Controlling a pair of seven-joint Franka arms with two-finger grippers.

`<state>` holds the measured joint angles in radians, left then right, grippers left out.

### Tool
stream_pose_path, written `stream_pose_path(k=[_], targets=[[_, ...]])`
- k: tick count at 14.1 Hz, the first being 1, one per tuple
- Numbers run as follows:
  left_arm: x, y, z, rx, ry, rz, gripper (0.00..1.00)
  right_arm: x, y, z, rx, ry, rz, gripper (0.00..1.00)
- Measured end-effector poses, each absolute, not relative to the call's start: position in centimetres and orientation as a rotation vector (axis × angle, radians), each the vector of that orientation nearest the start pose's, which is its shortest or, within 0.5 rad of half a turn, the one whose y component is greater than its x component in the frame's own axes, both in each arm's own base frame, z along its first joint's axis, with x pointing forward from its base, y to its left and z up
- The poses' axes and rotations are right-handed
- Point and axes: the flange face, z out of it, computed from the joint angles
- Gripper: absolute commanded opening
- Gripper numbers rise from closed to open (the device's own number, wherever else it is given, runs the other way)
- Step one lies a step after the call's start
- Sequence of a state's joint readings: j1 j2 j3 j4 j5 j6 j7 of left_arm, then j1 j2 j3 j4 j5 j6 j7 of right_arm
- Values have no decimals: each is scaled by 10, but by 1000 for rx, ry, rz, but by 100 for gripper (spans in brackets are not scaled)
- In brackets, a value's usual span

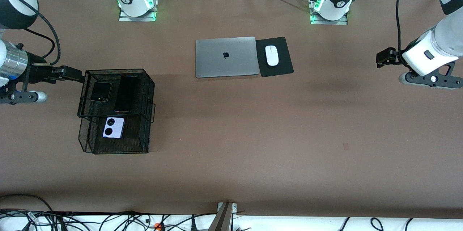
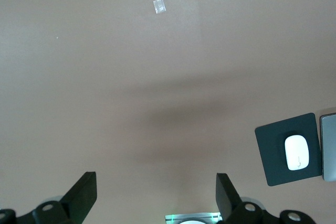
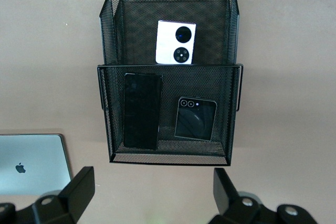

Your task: Place phones with both arms

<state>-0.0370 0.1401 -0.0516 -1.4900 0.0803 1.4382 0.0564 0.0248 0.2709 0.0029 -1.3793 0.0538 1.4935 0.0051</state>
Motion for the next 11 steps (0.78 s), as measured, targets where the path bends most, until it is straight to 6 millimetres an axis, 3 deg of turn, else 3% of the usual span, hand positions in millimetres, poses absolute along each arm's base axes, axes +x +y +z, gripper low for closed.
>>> stream_pose_path(k=[3,7,11], targets=[[579,-40,573,-3044,217,292,100,624,22,548,-3082,-32,234,99],[579,-40,573,-3044,217,291,100,632,1,547,-3093,20,110,99],[579,-39,573,-3044,215,290,100,620,-3,544,-3135,-3,60,99]])
